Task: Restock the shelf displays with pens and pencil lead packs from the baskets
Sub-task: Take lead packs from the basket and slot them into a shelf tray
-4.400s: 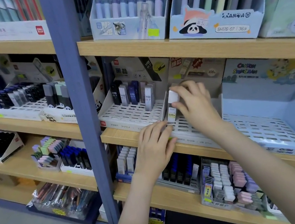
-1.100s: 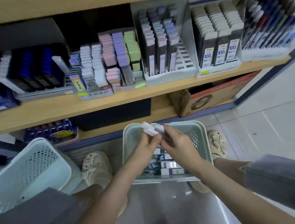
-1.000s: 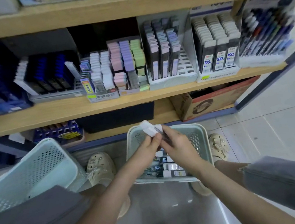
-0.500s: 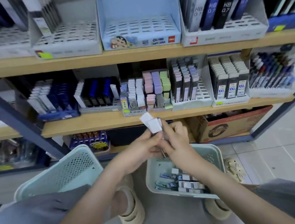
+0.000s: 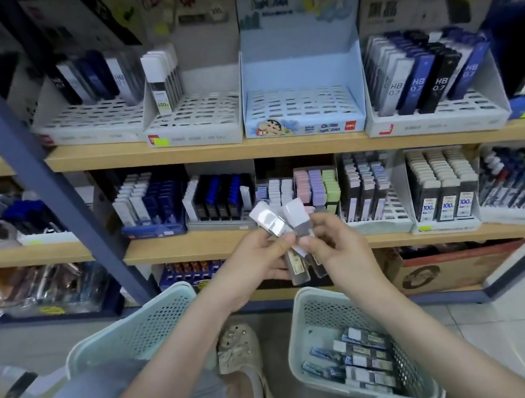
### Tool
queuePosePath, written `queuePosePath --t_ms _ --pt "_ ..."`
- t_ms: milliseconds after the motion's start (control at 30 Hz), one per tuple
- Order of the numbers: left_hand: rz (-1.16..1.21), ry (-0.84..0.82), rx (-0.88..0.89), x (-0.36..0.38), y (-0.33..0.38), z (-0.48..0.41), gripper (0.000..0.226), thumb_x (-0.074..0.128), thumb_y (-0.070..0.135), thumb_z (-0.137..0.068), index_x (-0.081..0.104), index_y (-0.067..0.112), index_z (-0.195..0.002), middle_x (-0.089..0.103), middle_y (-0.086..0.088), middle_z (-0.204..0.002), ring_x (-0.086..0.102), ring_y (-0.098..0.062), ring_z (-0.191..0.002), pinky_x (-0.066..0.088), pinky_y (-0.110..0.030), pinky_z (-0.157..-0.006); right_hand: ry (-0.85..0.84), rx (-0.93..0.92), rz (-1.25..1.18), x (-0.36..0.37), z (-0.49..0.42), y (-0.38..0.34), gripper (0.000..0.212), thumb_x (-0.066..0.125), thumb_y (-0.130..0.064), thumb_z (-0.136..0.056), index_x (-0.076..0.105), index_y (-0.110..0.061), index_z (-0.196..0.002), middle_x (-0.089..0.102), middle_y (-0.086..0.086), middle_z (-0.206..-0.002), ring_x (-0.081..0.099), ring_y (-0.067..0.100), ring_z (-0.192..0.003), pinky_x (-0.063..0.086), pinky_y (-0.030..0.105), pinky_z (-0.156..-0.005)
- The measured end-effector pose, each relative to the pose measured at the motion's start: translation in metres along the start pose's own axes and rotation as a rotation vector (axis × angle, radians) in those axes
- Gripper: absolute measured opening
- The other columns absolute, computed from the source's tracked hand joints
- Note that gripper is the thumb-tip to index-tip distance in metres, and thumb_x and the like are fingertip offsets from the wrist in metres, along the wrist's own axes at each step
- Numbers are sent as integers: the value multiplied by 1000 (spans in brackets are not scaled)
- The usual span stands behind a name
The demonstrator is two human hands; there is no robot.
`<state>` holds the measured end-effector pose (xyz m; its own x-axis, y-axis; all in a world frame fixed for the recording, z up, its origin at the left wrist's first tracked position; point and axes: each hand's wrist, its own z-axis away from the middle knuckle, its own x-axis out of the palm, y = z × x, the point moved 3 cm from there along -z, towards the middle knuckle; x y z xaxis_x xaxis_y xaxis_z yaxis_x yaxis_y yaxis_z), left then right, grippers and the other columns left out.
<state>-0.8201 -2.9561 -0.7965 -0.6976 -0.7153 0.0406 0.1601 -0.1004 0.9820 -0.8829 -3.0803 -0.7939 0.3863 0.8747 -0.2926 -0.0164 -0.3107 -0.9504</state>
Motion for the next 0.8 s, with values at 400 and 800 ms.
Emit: queuePosePath --t_ms 400,800 --pt "-73 133 123 -21 31 -8 10 54 20 -96 60 24 -103 73 4 -79 71 -11 -73 58 -27 -65 6 -310 554 10 -22 -30 34 52 -20 -95 54 -12 -128 43 -1 -102 33 13 -101 33 25 -86" --pt "-273 108 197 -64 88 -10 19 61 20 -93 65 21 -111 75 0 -83 69 -11 -82 52 -26 -73 -144 -146 8 8 -58 -76 30 53 -5 -91 63 -29 -104 70 -3 -98 62 12 -94 50 28 -87"
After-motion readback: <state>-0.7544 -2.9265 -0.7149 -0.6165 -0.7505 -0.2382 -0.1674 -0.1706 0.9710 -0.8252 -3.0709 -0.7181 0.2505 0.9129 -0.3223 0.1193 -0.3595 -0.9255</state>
